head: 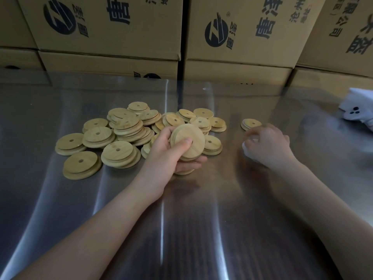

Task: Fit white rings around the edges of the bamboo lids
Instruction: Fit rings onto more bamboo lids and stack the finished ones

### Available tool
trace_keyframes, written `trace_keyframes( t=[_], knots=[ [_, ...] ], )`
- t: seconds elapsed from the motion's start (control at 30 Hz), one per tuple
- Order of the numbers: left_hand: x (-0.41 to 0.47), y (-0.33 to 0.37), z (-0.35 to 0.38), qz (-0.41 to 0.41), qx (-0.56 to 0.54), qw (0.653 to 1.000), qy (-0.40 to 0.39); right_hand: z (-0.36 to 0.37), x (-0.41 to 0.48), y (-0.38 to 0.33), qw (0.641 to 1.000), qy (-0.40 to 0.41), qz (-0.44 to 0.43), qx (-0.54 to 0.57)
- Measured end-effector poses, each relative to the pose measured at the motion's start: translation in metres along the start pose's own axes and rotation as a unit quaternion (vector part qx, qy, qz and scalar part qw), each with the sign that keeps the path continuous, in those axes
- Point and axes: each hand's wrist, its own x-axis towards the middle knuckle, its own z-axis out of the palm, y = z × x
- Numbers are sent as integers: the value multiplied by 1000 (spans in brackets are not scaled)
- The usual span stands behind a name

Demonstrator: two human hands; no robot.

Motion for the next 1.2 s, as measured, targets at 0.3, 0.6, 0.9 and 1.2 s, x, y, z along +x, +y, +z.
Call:
trace_keyframes(
  t=[0.3,0.6,0.9,1.2],
  knots=[
    [1,0,-2,19,25,999,16,0,8,10,998,-25,43,-31],
    [-1,-1,-2,44,66,997,25,-2,11,16,1000,-21,18,-9],
    [-1,0,-2,75,76,993,40,-14,6,8,992,38,-6,118],
    [-1,1,-2,49,53,996,52,-17,-2,3,947,100,-29,303]
  ],
)
